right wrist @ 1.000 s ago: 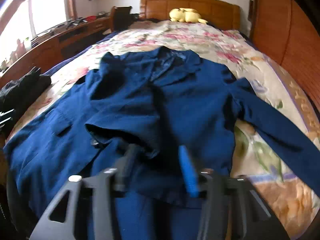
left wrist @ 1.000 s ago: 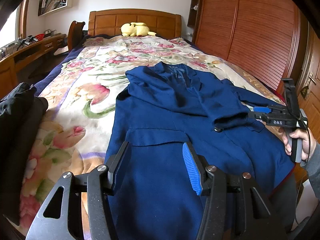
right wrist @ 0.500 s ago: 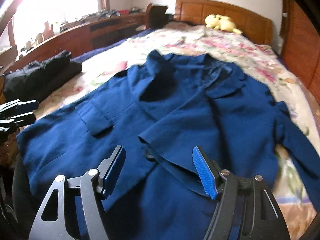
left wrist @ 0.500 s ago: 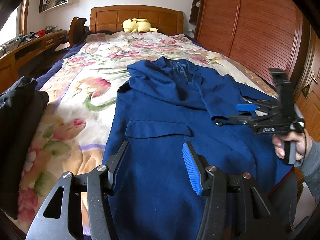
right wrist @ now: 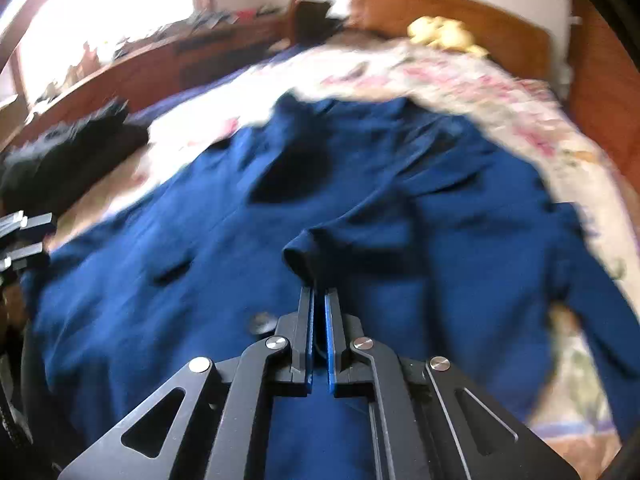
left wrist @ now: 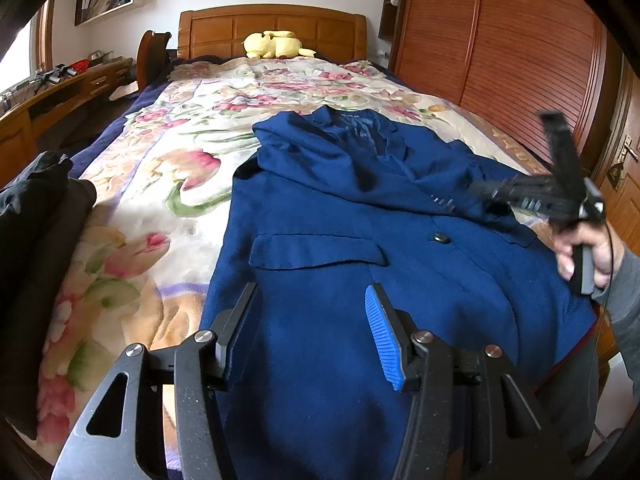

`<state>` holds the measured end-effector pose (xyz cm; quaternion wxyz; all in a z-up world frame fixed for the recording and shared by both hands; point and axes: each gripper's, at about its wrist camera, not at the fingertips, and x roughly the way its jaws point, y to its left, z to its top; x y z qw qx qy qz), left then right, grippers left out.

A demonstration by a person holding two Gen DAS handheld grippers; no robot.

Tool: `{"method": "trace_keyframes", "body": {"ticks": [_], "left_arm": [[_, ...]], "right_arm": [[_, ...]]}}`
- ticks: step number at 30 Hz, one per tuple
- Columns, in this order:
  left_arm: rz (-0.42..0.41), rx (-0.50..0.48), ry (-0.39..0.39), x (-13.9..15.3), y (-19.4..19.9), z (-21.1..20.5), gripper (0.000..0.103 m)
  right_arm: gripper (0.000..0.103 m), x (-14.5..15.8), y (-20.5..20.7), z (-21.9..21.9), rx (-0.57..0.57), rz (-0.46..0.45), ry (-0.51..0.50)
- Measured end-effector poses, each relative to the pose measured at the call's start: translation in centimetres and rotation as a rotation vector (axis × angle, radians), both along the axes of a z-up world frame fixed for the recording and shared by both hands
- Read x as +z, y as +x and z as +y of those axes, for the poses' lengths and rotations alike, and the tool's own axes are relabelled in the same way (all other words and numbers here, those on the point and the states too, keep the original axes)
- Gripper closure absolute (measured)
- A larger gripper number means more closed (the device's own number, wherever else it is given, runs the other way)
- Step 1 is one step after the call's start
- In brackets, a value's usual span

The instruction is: Fold large clothes

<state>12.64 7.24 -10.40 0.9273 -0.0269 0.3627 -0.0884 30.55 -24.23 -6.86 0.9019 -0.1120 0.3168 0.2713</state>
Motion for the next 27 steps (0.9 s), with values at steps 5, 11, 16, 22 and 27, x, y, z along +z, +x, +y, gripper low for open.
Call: {"method": "trace_keyframes", "body": {"ticks": [5,11,16,22,27], "left_arm": [[-0.005,-0.014,0.009,0.3,0.2,-0.9,0.049],[-0.025,-0.009,0.019,0.8,0.9,-1.7,0.049],[-0.015,-0.008,0.046,1.1,2.9,-2.1,0.049],[-0.013,-0.022,0.073,1.9,7.4,-2.4,0.048],[0.013,-0.010,0.083,1.8,12.3,-1.8,0.047]], "right_arm": [[0.099,1.1,0.1,-6.1,-0.150,-0.018,0.053],[0.099,-0.6,1.2,-11.0,-0.316,0.022,0.025],[0.098,-1.5,1.3,-12.0,-0.345,0.003,0.016],[0.054,-3.1,2.8,-10.3,-0.245,-0.002,0.050],[0.049,-5.6,5.1,-8.6,-0.156,0.025,0.029]]}}
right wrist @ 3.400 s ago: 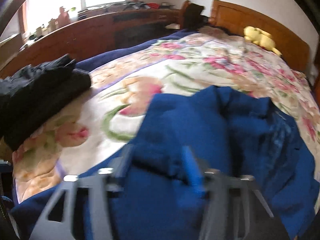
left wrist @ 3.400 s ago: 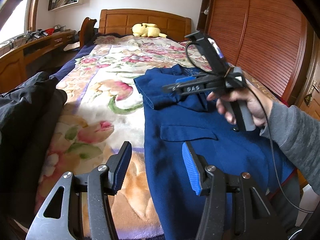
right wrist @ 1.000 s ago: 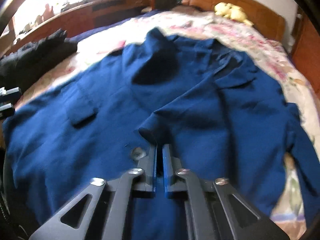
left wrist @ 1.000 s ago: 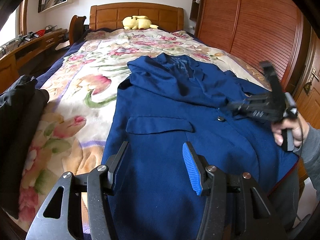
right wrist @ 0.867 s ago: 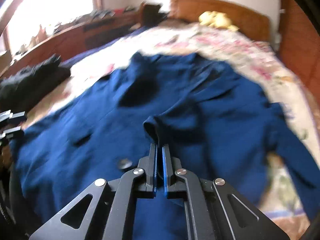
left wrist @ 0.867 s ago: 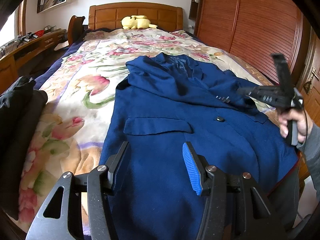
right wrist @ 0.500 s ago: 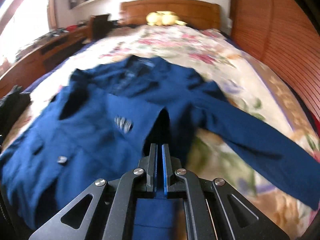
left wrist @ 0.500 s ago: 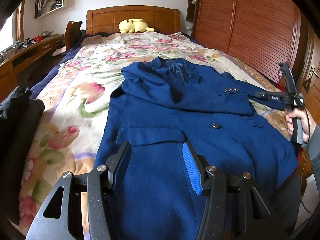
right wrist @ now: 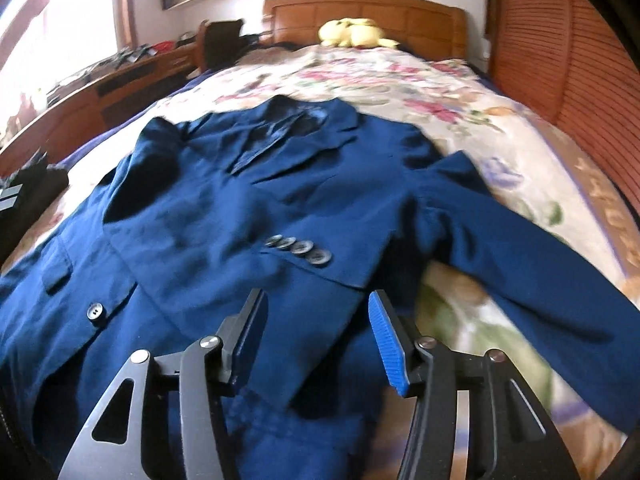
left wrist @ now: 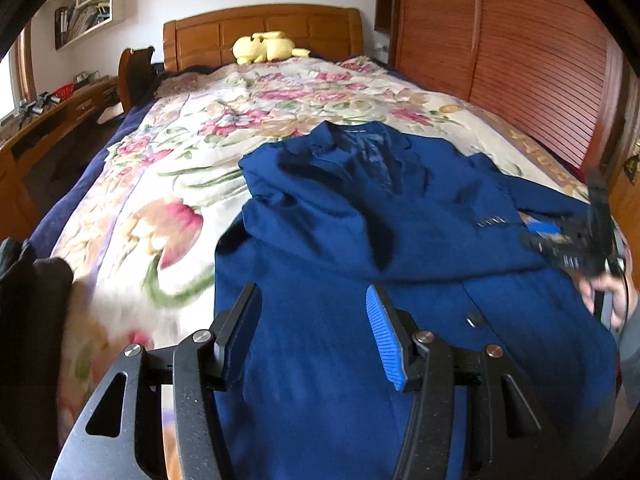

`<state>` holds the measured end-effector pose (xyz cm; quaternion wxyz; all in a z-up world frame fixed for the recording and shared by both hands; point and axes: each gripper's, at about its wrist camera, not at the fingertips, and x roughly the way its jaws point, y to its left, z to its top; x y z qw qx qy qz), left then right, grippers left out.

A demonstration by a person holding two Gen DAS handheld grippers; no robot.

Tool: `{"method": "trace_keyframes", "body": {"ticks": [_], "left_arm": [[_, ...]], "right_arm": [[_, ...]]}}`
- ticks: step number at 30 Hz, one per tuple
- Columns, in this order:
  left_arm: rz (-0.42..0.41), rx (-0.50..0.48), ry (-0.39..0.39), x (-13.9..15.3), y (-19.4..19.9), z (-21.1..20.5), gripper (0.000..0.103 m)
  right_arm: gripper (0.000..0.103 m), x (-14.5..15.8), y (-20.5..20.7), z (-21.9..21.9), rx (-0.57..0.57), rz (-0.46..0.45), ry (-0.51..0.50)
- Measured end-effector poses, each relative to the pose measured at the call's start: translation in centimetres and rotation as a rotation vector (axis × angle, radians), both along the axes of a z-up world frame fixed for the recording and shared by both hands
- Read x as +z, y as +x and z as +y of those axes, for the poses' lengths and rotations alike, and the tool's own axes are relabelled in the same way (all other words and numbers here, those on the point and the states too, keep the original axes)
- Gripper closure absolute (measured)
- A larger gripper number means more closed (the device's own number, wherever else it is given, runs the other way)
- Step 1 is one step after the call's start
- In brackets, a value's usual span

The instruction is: Fold large clothes

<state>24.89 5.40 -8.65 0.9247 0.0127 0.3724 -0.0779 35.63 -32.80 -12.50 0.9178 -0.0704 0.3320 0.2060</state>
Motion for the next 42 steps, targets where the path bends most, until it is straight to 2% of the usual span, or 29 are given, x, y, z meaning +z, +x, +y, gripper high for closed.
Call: {"method": "trace_keyframes", "body": {"ticks": [3,7,12,18,22,25,28,32,35,40,42], "left_arm": [[0.022,0.020,0.040,-0.4,3.7,0.5,0.047],[0.043,0.035,0.086,-1.4,8.5,1.3,0.047],[0.083,0.054,0.094,-3.6,12.9,2.4,0.047],[0.109,0.081,0.085,-6.5,15.6,3.7,0.047],[0.101,0.085,0.063,-7.3,15.9,4.6,0.047],[0.074,0.071,0.053,-7.5,15.6,4.6,0.047],[0.053,0.061,0.055,-7.4,15.5,4.6,0.047],[0.042,0.019,0.041,-7.3,15.3,5.1,0.048],[0.045,0.023,-0.027,-7.2,15.1,6.7,0.048],[0.055,0.018,-0.124,-7.2,15.2,8.3,0.049],[0.063,0.008,-0.153,-7.4,15.3,8.3,0.053]], "right_arm": [[0.049,-2.0,1.1,0.0,0.008,0.048,0.004],[0.049,-1.8,0.8,-0.8,0.011,0.030,0.030],[0.049,-1.7,0.6,-1.5,0.011,0.038,0.066],[0.049,-0.7,-0.1,-1.5,-0.010,0.010,0.052],[0.049,0.7,0.2,-0.2,-0.004,-0.010,-0.007],[0.049,2.7,1.2,2.4,0.032,-0.036,-0.066],[0.049,5.1,2.8,5.8,0.097,-0.059,-0.070],[0.049,7.5,6.1,12.9,0.226,-0.077,-0.088],[0.049,8.4,9.2,17.9,0.274,-0.056,-0.088],[0.049,9.8,13.6,25.3,0.341,-0.010,-0.021],[0.049,10.1,14.5,27.8,0.368,0.005,-0.025]]}}
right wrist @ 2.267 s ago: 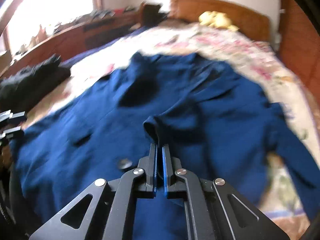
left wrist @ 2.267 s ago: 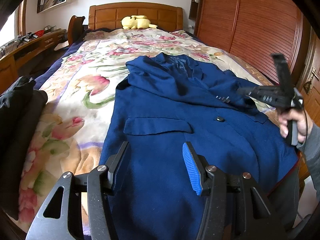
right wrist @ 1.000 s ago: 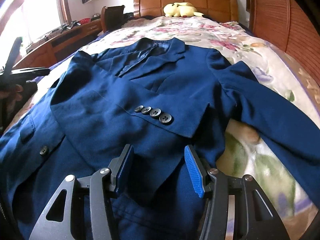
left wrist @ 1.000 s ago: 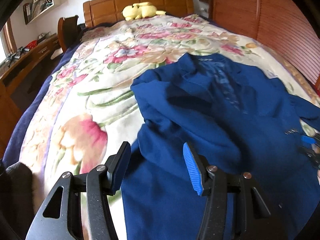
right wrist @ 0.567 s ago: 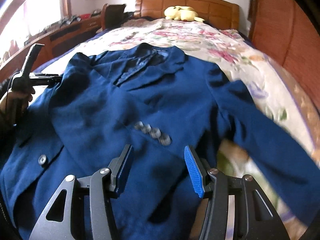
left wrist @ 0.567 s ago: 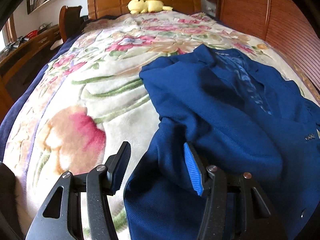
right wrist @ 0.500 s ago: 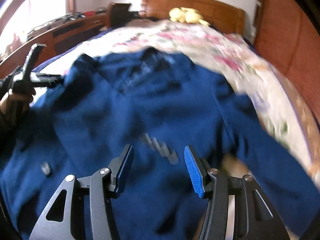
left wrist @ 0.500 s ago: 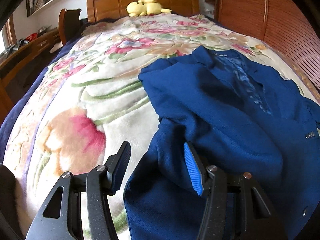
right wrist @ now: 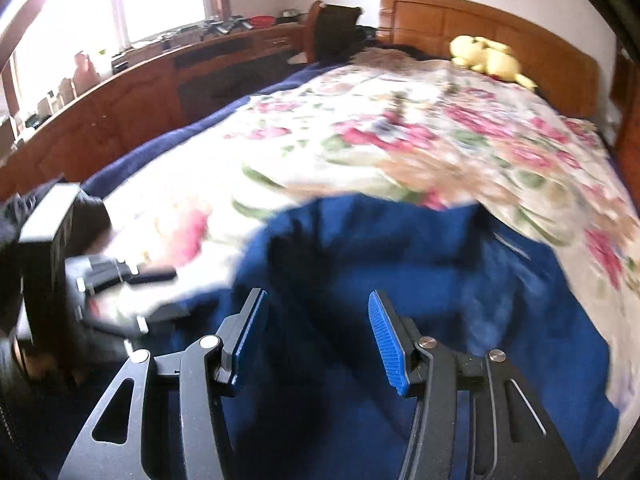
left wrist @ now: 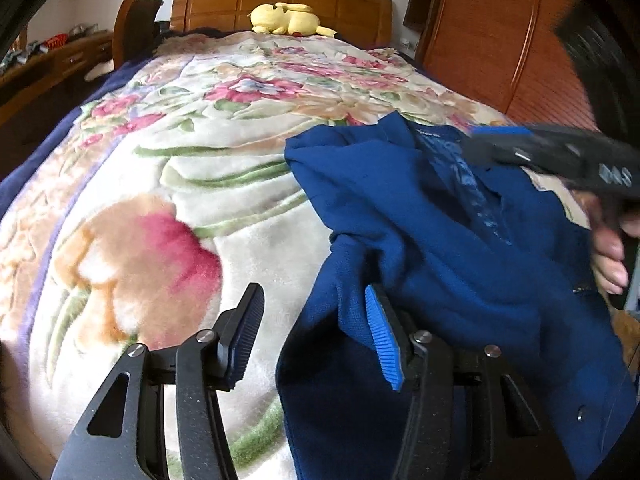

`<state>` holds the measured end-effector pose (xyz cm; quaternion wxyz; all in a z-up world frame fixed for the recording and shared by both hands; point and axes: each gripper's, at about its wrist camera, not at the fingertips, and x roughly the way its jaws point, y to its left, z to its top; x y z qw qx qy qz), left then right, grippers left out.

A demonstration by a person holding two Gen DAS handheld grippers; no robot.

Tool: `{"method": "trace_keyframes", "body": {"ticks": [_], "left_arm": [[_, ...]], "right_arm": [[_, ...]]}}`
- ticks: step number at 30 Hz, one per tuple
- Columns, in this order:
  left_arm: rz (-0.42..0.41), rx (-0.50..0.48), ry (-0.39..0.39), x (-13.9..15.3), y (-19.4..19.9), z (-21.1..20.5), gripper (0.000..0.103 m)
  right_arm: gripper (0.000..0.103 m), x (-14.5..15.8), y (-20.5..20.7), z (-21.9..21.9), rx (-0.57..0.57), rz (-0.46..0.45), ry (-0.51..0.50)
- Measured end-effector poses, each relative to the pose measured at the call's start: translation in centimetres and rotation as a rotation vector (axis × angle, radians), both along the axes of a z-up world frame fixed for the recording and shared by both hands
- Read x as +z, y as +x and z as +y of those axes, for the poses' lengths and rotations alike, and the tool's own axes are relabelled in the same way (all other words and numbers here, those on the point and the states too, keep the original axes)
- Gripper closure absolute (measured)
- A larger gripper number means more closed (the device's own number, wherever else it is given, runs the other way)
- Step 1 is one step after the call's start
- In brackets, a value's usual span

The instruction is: Fold large clothes

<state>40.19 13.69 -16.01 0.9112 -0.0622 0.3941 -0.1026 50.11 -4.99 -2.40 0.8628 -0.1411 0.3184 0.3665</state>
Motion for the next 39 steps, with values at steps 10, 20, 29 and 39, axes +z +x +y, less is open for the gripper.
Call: {"method": "trace_keyframes", "body": {"ticks": [10,20,29,39], "left_arm": [[0.034,-0.074,-0.096,-0.3,0.3,-0.2,0.094],[-0.012,0.085,-0.123,0.9,-0.1,4.6,0.103],[-0.013,0.120,-0.114,1.0,-0.2,5.7,0.103],[-0.059,0.087,-0.069,2.9,-1.5,4.7,0.093]], "right_arm": [[0.097,-2.1,4.7,5.5,0.052,0.161,-0.063],[0.100,1.5,5.3,7.5,0.012,0.028,0.010],[0.094,-3.7,9.0,9.3,-0.184,0.056,-0.211],[0.036,-2.6,1.9,0.3,-0.175,-0.023,-0.094]]}}
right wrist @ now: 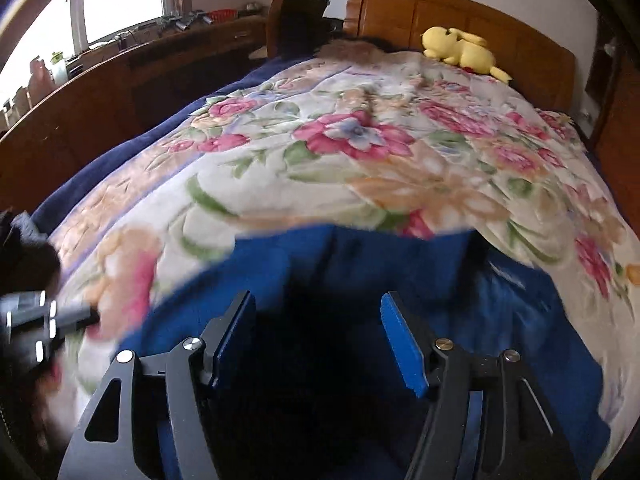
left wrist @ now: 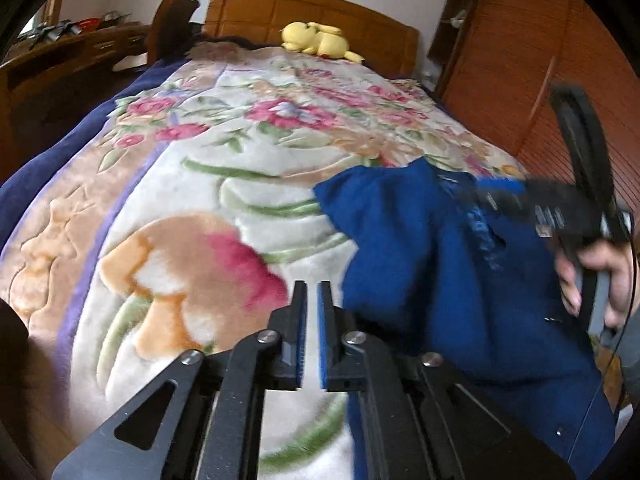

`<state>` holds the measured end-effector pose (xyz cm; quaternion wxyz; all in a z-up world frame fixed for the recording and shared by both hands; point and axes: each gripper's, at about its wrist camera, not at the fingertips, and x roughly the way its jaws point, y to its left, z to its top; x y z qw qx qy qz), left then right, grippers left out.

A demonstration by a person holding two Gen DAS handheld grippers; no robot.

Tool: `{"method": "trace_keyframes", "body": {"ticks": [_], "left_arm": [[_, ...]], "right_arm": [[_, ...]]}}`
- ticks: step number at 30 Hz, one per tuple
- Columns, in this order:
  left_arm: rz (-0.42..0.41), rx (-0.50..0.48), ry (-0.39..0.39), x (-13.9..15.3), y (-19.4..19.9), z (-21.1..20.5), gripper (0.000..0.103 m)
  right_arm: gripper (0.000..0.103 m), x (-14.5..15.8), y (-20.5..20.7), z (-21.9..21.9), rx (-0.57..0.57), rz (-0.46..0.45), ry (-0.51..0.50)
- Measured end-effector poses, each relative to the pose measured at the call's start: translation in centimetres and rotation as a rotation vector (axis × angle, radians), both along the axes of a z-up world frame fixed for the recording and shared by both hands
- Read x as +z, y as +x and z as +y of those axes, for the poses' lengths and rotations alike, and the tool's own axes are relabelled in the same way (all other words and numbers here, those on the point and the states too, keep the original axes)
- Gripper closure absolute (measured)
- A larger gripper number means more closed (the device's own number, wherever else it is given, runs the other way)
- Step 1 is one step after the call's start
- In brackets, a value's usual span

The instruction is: Fold large clothes

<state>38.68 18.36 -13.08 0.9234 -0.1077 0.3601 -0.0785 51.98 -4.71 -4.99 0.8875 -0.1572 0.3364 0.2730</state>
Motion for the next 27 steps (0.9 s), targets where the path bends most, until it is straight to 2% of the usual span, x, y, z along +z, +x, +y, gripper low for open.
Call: {"method": "trace_keyframes", "body": {"ticks": [6,7,10,13,18,22,27], "left_arm": [[-0.074,-0.036,0.058,2.5,-2.3,-1.8,0.081],[-0.093,-0.040,0.087,3.2,-3.0,-2.5,0.081],[-0.128,-0.079,0.093,4.5,-4.3,-3.9,0.080],[-0.151,-0.103,0.105,5.4,-5.7,-5.4,0.079],[-0.141,-0.161,0.098,5.0,-8.3,-8.3,0.078],[-0.122,-0.186,0.156,4.0,-10.3,-10.7,0.078],[-0.101,-0.201,0.203,4.2,-12.8,-11.9,0.078]], "right_arm": [[0.036,-2.2,-6.0,-10.9,-0.103,0.021,-0.086],[0.036,-2.4,-6.6,-12.7,-0.130,0.030,-0.089],[0.036,-2.9,-8.4,-18.7,-0.225,0.055,-0.081],[0.036,-3.9,-9.9,-23.2,-0.287,0.109,-0.029],[0.036,-5.2,-12.7,-25.2,-0.275,0.167,0.066],[0.036,-6.5,-13.5,-24.4,-0.224,0.210,0.106],[0.036,-8.3,-13.3,-23.5,-0.207,0.224,0.044]]}}
